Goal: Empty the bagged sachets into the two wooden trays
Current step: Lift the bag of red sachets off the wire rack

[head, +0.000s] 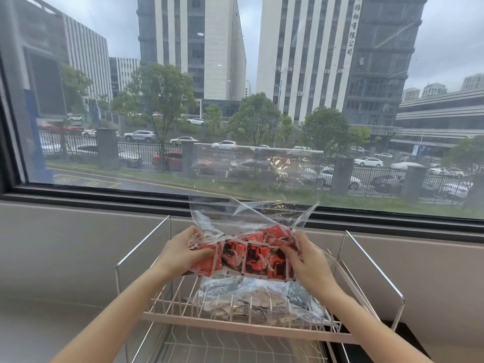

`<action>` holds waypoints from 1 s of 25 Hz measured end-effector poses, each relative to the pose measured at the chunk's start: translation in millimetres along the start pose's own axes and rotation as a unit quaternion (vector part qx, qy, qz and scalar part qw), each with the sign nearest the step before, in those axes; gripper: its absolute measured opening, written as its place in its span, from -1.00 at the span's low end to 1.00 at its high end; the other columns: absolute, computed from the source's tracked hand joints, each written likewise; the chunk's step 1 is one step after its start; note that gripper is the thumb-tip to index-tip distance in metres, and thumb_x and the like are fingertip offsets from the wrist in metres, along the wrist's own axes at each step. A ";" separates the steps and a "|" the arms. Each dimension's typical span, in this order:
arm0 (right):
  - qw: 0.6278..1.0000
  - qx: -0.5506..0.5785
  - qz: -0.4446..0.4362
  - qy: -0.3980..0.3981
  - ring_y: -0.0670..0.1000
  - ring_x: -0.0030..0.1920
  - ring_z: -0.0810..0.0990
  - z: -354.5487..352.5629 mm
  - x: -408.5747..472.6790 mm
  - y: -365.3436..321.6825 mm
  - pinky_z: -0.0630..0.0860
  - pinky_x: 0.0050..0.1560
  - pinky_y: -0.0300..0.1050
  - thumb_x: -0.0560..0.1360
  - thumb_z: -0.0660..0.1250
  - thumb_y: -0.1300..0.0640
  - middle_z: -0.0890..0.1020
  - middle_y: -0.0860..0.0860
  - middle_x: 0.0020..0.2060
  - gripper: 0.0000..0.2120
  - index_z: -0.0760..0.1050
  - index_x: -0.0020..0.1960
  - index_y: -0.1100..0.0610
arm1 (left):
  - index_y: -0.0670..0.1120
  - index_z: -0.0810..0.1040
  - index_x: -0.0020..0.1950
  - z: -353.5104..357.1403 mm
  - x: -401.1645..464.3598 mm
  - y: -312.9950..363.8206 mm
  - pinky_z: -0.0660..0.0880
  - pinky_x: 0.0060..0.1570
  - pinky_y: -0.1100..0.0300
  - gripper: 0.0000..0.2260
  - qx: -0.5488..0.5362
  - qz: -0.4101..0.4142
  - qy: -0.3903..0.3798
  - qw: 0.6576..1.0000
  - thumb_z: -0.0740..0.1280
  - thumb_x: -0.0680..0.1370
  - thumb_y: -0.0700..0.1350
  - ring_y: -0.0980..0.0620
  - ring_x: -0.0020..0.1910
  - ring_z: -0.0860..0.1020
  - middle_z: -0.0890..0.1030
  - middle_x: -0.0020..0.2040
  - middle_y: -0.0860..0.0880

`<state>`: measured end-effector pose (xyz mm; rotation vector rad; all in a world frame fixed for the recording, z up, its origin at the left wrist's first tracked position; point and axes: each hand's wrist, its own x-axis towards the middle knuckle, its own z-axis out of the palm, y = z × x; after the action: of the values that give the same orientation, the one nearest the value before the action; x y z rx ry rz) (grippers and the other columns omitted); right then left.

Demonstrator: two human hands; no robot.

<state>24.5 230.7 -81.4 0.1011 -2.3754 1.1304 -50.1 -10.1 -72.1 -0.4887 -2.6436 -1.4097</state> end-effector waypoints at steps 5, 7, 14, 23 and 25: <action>0.995 0.092 0.006 0.049 -0.21 -0.36 0.58 -20.5 -4.4 -30.3 0.48 -0.39 -0.40 0.57 0.13 0.10 0.61 -0.09 -0.23 -0.84 0.35 -0.11 -0.15 | 0.05 0.52 -0.14 -14.7 -16.4 38.8 0.56 -0.31 0.27 -0.86 -0.196 0.018 0.023 0.980 0.44 0.37 -0.04 0.07 -0.32 0.65 0.69 -0.24 0.01; 0.989 0.126 -0.001 0.078 -0.05 -0.32 0.63 -31.8 -7.1 -43.7 0.52 -0.33 -0.29 0.55 0.17 0.07 0.64 0.03 -0.21 -0.88 0.36 -0.11 -0.14 | 0.04 0.53 -0.06 -19.0 -26.3 52.2 0.59 -0.24 0.23 -0.79 -0.231 0.031 0.002 0.972 0.40 0.35 0.02 0.06 -0.29 0.67 0.70 -0.26 0.02; 0.968 0.243 0.030 0.063 -0.07 -0.17 0.65 -72.0 -40.5 -77.8 0.65 -0.21 -0.08 0.47 0.30 0.12 0.58 -0.08 -0.07 -0.75 0.33 0.09 -0.02 | 0.05 0.49 -0.03 -30.5 -72.9 90.9 0.61 -0.21 0.11 -0.80 -0.278 0.083 -0.029 0.956 0.36 0.42 -0.19 -0.02 -0.27 0.68 0.72 -0.25 -0.02; 0.964 0.256 0.051 0.058 -0.05 -0.15 0.69 -81.8 -146.6 -75.3 0.64 -0.18 -0.10 0.49 0.28 0.15 0.65 0.04 -0.02 -0.86 0.43 -0.01 -0.06 | 0.04 0.54 -0.17 3.1 -172.2 82.6 0.58 -0.36 0.23 -0.74 -0.291 0.079 0.020 0.953 0.46 0.22 0.09 0.00 -0.30 0.67 0.68 -0.25 -0.08; 0.964 0.251 0.064 0.055 -0.07 -0.17 0.69 -79.2 -170.1 -68.2 0.64 -0.23 -0.12 0.48 0.29 0.15 0.63 0.04 -0.01 -0.86 0.42 -0.01 -0.06 | -0.01 0.52 -0.11 14.7 -191.4 72.7 0.61 -0.32 0.19 -0.83 -0.277 0.067 0.010 0.959 0.41 0.34 -0.03 0.01 -0.27 0.67 0.67 -0.16 -0.09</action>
<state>223.7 220.6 -71.5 0.0537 -1.9730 1.7325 155.1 -4.5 -69.2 -0.6787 -2.1187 -2.0864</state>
